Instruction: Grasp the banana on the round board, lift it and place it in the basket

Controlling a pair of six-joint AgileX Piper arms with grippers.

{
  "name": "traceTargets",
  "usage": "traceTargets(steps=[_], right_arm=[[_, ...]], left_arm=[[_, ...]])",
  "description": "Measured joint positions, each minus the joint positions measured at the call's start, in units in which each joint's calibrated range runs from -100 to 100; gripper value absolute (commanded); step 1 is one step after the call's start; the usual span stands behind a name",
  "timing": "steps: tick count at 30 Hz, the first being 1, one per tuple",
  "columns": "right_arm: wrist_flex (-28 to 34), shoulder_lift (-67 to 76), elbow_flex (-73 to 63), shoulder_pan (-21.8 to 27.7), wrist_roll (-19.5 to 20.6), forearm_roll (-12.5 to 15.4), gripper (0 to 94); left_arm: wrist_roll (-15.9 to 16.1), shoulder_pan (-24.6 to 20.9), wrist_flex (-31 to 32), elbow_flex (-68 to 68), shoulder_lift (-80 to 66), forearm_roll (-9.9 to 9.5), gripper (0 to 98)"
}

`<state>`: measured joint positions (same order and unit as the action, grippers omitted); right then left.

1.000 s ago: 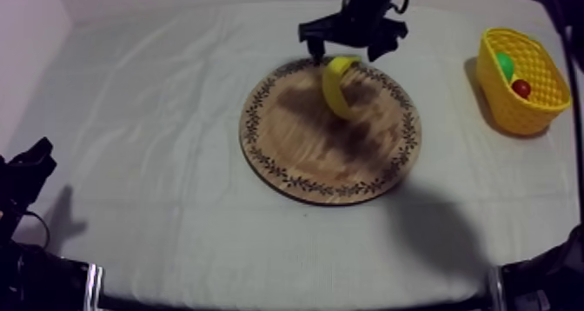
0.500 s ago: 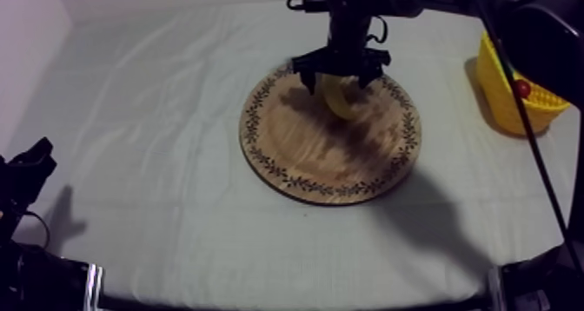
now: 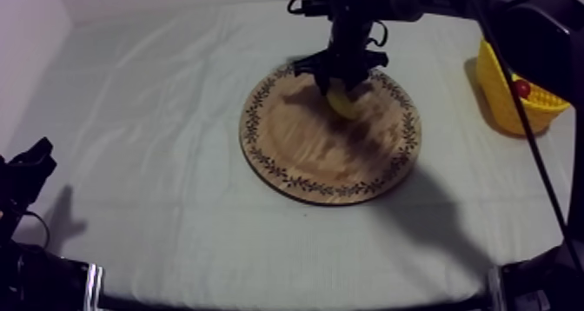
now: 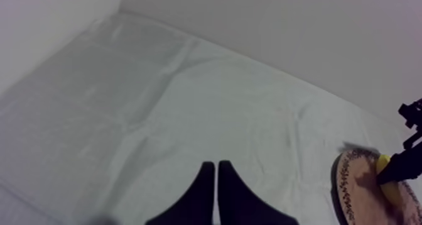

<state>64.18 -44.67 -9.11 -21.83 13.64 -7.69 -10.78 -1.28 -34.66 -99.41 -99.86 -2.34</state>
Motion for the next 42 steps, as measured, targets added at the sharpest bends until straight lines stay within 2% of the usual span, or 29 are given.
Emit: traceTargets(steps=[10, 23, 34, 42], right_arm=[[0.7, 1.4, -0.1, -0.5, -0.1, -0.5, 27.7], [10.1, 18.9, 5.6, 2.9, -3.8, -2.2, 27.4], [13.8, 35.6, 15.9, 10.0, -7.7, -3.5, 27.8], [11.9, 39.9, 21.8, 19.3, -10.9, -3.3, 28.0]], left_arm=[[0.0, 0.0, 0.0, 0.0, 0.0, 0.0, 0.1], [0.0, 0.0, 0.0, 0.0, 0.0, 0.0, 0.1], [0.0, 0.0, 0.0, 0.0, 0.0, 0.0, 0.1], [0.0, 0.0, 0.0, 0.0, 0.0, 0.0, 0.1]])
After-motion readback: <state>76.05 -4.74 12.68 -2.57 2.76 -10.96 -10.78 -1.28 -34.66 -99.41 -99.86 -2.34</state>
